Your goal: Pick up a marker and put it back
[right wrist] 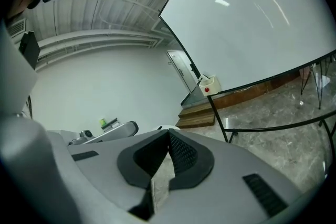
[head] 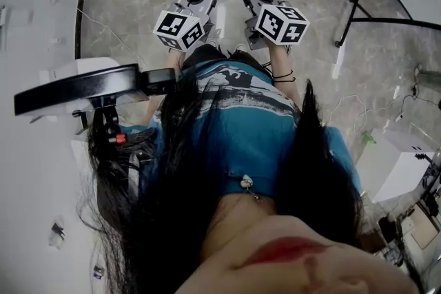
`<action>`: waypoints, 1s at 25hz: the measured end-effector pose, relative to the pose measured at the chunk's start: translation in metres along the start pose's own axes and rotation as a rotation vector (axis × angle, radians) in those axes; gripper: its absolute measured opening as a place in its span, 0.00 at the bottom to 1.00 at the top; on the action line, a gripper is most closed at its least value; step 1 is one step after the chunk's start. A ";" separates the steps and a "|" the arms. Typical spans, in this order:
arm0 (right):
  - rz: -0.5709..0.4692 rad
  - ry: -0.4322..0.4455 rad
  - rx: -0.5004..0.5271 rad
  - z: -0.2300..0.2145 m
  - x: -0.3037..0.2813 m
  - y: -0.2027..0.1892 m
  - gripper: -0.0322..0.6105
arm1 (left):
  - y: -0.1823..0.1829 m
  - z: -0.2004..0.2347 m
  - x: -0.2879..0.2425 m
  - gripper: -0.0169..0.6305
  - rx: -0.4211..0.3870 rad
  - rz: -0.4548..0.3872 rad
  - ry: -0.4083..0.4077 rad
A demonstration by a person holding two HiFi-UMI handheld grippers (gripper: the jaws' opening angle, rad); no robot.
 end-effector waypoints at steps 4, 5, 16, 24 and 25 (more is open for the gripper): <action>-0.005 0.003 0.014 0.003 -0.001 0.000 0.07 | 0.002 0.002 0.000 0.03 -0.002 -0.002 -0.005; -0.002 0.003 0.018 0.004 -0.001 -0.001 0.07 | 0.001 0.001 0.000 0.03 -0.002 0.000 -0.009; -0.003 -0.031 0.047 0.003 0.014 -0.009 0.07 | -0.003 -0.006 -0.002 0.03 0.004 -0.001 -0.044; -0.011 -0.037 0.050 0.001 0.015 -0.006 0.07 | -0.003 -0.011 -0.006 0.03 0.003 -0.001 -0.060; -0.011 -0.035 0.051 0.001 0.015 -0.005 0.07 | -0.003 -0.011 -0.007 0.03 0.003 -0.001 -0.060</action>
Point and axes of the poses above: the fingertips, and each gripper's own axes: x backward along the fingers, z to its left, y out of its top, the point moved 3 cm from there along x, backward along the fingers, and after that the axes turned 9 degrees about -y, right-handed, at the moved point
